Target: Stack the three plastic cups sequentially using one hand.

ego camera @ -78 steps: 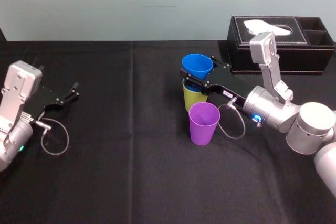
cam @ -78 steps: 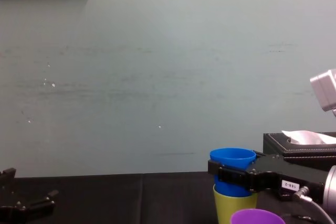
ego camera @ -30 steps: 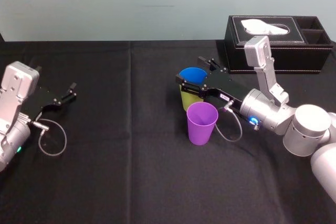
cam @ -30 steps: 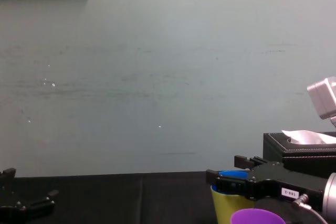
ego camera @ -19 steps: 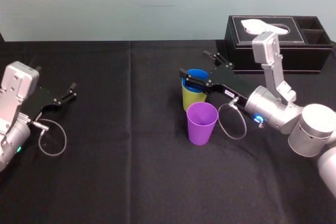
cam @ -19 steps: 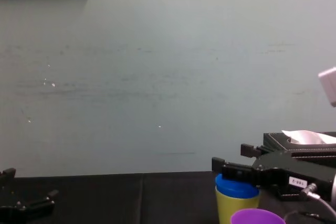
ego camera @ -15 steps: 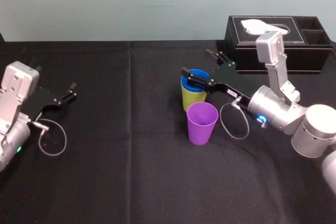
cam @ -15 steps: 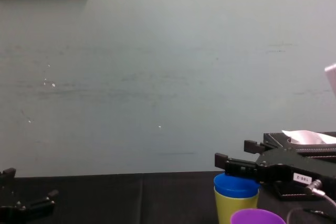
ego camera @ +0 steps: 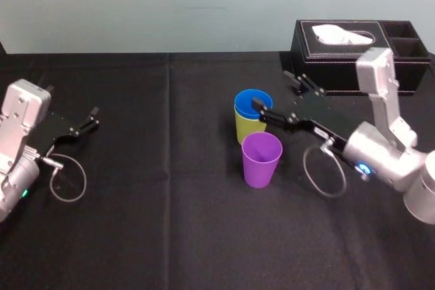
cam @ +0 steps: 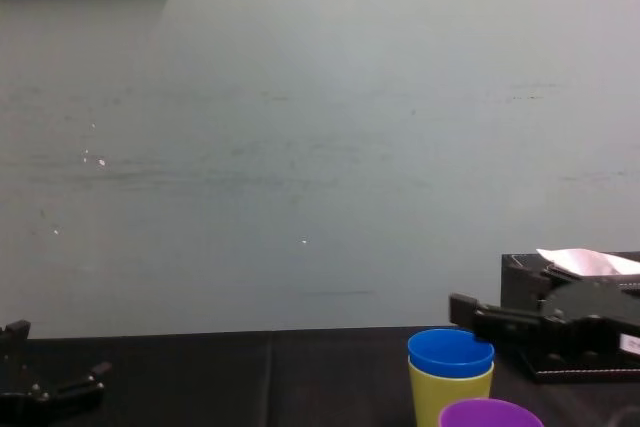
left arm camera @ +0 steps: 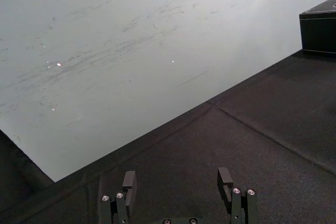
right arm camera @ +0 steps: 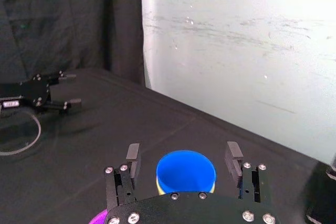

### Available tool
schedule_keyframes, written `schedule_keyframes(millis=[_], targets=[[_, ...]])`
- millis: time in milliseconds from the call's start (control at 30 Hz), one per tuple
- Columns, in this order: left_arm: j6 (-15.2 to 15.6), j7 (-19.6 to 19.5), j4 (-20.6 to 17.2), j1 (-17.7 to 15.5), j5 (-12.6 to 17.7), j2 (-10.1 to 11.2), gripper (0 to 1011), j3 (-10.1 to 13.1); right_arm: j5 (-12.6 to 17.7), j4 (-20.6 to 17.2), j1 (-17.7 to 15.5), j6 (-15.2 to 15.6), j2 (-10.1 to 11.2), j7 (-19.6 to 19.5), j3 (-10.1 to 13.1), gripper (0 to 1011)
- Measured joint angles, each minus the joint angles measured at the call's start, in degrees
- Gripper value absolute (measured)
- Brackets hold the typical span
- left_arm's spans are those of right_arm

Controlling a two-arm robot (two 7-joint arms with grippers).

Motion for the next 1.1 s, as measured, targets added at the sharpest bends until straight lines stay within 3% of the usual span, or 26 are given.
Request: schedule_keyframes(millis=[233, 533, 833, 1100], targets=[[0.0, 0.0, 0.0, 0.0, 0.0, 0.0, 1011, 0.0, 0.04, -5.34, -6.48, -0.97, 4.24, -0.88, 2.04, 1003], [0.0, 0.0, 0.0, 0.0, 0.0, 0.0, 1011, 0.0, 0.12, -7.67, -13.93, -2.93, 7.59, -1.63, 5.26, 1003], [0.0, 0.0, 0.0, 0.0, 0.0, 0.0, 1011, 0.0, -0.19, -7.46, -17.91, -4.28, 8.5, -0.8, 6.16, 1003], [0.0, 0.0, 0.0, 0.0, 0.0, 0.0, 1011, 0.0, -1.43, -6.66, -18.9, -6.71, 7.79, 1.49, 4.46, 1003]])
